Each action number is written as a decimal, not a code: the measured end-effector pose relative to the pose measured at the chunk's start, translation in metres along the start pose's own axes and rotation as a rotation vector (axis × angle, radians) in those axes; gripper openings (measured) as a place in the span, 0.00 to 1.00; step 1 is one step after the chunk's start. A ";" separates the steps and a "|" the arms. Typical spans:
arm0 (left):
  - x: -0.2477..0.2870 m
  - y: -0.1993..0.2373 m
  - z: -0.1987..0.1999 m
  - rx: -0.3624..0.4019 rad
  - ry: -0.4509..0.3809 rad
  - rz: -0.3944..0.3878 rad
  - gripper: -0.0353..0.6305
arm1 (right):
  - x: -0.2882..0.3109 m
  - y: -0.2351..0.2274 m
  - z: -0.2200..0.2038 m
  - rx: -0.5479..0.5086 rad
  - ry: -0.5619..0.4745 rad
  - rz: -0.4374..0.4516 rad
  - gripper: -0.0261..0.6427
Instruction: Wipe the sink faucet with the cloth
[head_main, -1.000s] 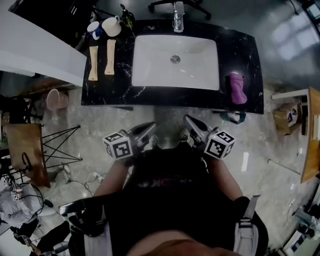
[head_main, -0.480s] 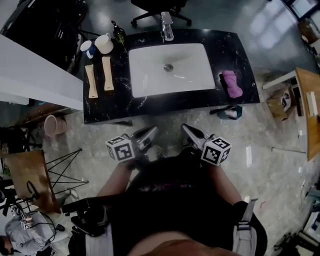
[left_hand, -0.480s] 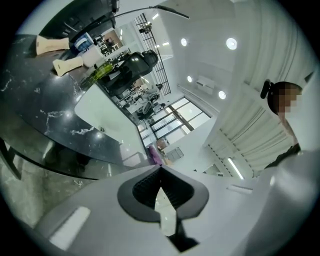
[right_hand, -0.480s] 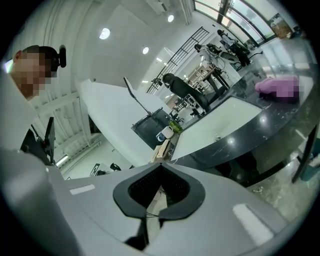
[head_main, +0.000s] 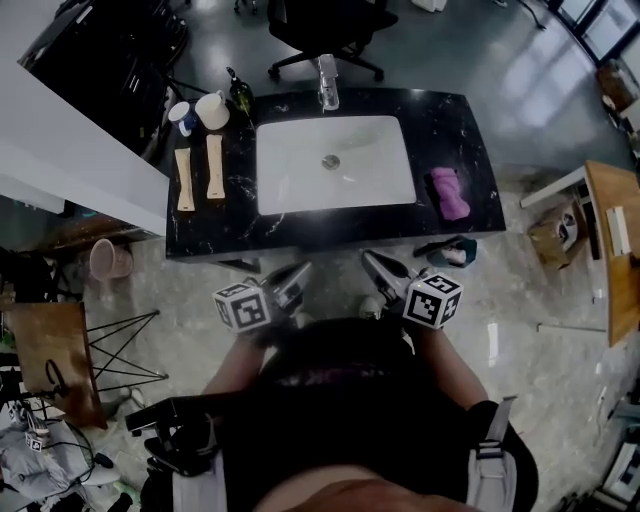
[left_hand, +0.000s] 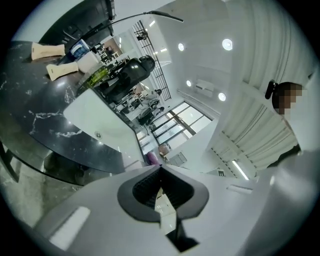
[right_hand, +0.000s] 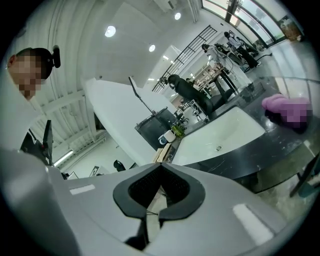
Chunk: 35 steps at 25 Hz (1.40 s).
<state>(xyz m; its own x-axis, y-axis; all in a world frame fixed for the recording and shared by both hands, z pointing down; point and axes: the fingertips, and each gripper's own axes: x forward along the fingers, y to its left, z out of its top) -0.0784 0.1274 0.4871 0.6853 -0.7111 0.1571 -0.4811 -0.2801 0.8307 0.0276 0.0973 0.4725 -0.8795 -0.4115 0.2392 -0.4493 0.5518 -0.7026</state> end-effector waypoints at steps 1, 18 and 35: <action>0.003 -0.003 0.000 0.002 -0.009 0.000 0.05 | -0.002 -0.002 0.001 0.005 0.003 0.005 0.06; 0.016 -0.005 -0.010 -0.013 -0.034 0.035 0.06 | -0.009 -0.007 -0.001 -0.012 0.049 0.066 0.06; 0.011 -0.011 -0.014 -0.016 -0.018 0.012 0.05 | -0.008 0.000 -0.012 -0.012 0.060 0.068 0.06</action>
<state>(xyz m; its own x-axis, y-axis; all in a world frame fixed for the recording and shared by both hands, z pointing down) -0.0577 0.1316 0.4878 0.6699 -0.7255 0.1578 -0.4805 -0.2616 0.8371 0.0325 0.1093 0.4784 -0.9157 -0.3287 0.2311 -0.3896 0.5855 -0.7109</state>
